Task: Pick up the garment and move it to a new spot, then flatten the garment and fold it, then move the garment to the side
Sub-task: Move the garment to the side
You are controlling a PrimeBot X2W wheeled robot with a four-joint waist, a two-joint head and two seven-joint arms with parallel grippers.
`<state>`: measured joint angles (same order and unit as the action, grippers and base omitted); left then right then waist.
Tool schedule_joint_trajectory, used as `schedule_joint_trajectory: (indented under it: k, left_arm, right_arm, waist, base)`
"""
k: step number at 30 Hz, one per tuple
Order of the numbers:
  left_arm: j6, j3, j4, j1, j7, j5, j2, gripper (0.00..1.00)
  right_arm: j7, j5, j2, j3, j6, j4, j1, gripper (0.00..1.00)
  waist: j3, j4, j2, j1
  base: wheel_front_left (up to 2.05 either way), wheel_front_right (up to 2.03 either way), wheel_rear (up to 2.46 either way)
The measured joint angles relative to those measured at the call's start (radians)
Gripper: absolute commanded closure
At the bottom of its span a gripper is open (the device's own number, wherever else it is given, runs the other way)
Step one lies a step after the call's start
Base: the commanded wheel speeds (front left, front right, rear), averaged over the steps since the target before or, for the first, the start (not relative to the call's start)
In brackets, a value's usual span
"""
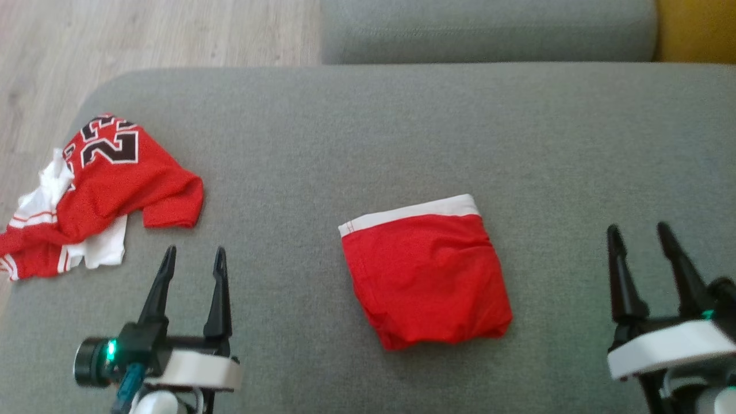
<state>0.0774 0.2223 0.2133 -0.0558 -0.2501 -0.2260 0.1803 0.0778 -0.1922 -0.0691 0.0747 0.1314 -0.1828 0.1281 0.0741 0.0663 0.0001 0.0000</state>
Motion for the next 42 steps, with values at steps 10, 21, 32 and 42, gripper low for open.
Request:
schedule_joint_trajectory:
  k: [10, 21, 32, 42]
  left_arm:
    - [0.012, -0.001, -0.005, 0.109, 0.049, -0.002, 0.016, 0.0]
    - [0.017, 0.001, -0.027, 0.124, 0.101, -0.024, 0.026, 0.0]
    - [0.028, 0.003, -0.029, 0.124, 0.109, -0.03, 0.029, 0.0]
    - [0.029, 0.01, -0.036, 0.12, 0.108, -0.03, 0.03, 0.0]
  right_arm:
    - [0.021, -0.019, 0.023, -0.046, 0.0, -0.006, 0.093, 0.0]
    - [0.021, -0.028, 0.025, -0.083, 0.0, -0.02, 0.11, 0.0]
    - [0.03, -0.028, 0.025, -0.086, 0.0, -0.024, 0.11, 0.0]
    - [0.056, -0.008, 0.025, -0.072, 0.0, -0.026, 0.108, 0.0]
  waist:
    - [-0.083, -0.025, 0.0, -0.0001]
    - [-0.1, -0.031, 0.0, 0.0]
    - [-0.093, -0.035, 0.0, 0.0]
    - [-0.074, -0.024, 0.0, 0.0]
  base:
    - [0.0, 0.0, 0.0]
    - [0.0, 0.0, 0.0]
    - [0.0, 0.0, 0.0]
    - [0.0, 0.0, 0.0]
